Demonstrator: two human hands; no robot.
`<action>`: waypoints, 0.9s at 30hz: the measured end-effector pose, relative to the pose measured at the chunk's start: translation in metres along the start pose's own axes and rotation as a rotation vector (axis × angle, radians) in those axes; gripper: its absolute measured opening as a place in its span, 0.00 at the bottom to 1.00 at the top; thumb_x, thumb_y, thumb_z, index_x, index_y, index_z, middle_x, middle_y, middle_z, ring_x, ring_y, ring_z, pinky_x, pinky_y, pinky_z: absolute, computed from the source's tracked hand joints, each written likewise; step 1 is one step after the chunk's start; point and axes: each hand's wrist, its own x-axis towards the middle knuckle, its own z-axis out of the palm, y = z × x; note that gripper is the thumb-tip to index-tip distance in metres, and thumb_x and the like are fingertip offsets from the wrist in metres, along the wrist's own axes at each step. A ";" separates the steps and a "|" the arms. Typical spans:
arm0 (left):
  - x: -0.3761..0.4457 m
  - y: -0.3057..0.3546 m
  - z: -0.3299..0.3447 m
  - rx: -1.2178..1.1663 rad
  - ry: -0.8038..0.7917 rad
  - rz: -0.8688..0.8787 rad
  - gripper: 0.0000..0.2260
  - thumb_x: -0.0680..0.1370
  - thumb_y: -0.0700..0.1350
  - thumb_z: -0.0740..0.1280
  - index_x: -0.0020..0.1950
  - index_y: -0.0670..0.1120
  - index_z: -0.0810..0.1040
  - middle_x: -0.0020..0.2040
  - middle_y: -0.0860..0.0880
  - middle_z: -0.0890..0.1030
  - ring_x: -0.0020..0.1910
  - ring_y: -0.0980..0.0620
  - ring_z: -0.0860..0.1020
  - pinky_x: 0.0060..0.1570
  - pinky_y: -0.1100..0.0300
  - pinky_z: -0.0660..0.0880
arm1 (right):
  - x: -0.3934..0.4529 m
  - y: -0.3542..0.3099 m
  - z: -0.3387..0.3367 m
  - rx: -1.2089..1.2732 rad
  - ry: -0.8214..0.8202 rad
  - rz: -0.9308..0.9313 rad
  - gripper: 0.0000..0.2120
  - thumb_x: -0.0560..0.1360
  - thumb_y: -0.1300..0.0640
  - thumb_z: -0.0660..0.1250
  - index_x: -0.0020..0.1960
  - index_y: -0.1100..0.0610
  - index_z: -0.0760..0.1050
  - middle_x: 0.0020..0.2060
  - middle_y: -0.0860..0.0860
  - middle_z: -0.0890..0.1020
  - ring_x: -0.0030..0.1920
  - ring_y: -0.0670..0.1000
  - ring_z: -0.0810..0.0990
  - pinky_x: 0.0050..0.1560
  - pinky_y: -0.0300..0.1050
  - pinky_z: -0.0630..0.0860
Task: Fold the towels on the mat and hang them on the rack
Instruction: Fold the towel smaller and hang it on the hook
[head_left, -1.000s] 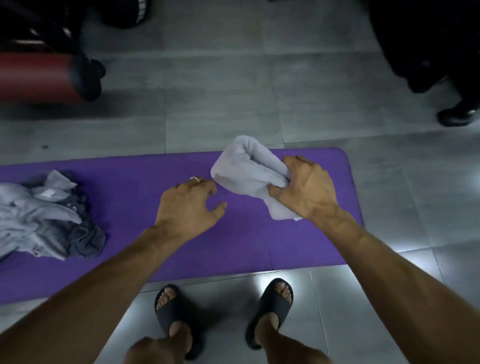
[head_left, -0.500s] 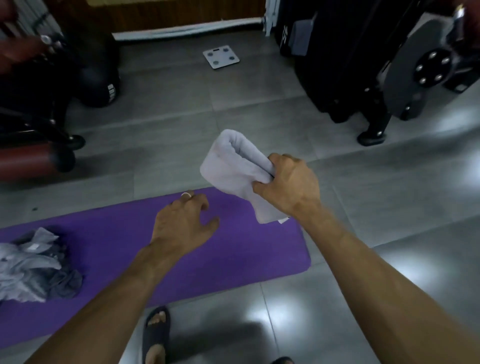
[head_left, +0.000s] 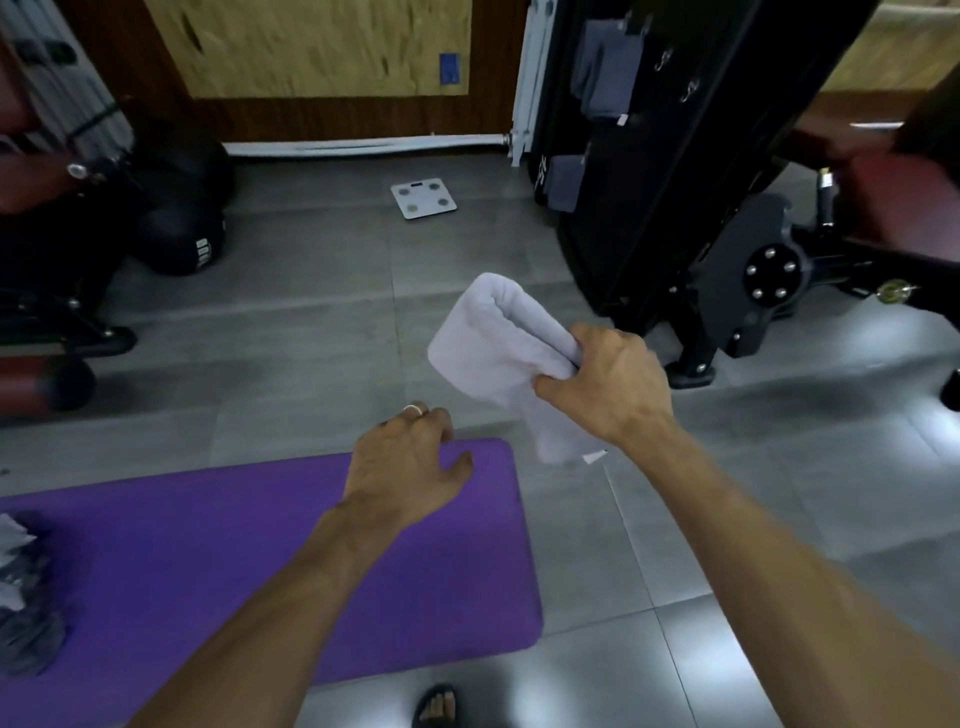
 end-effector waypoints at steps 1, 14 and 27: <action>0.013 0.011 0.000 0.000 0.006 -0.001 0.15 0.75 0.59 0.65 0.54 0.50 0.76 0.52 0.52 0.75 0.53 0.51 0.77 0.51 0.58 0.72 | 0.012 0.009 -0.009 -0.005 0.009 -0.004 0.12 0.68 0.46 0.70 0.41 0.52 0.70 0.34 0.47 0.76 0.36 0.53 0.77 0.36 0.44 0.72; 0.208 0.166 0.012 -0.039 0.041 -0.204 0.16 0.74 0.60 0.65 0.54 0.50 0.77 0.52 0.51 0.77 0.51 0.48 0.78 0.49 0.56 0.75 | 0.226 0.135 -0.097 0.017 -0.076 -0.161 0.14 0.68 0.47 0.70 0.47 0.56 0.76 0.40 0.51 0.80 0.41 0.56 0.79 0.40 0.47 0.77; 0.438 0.200 -0.007 -0.050 0.088 -0.261 0.17 0.74 0.60 0.65 0.58 0.52 0.75 0.54 0.52 0.79 0.54 0.49 0.78 0.52 0.55 0.74 | 0.457 0.204 -0.117 0.001 -0.111 -0.260 0.13 0.69 0.46 0.70 0.46 0.55 0.73 0.39 0.49 0.78 0.39 0.54 0.79 0.39 0.48 0.77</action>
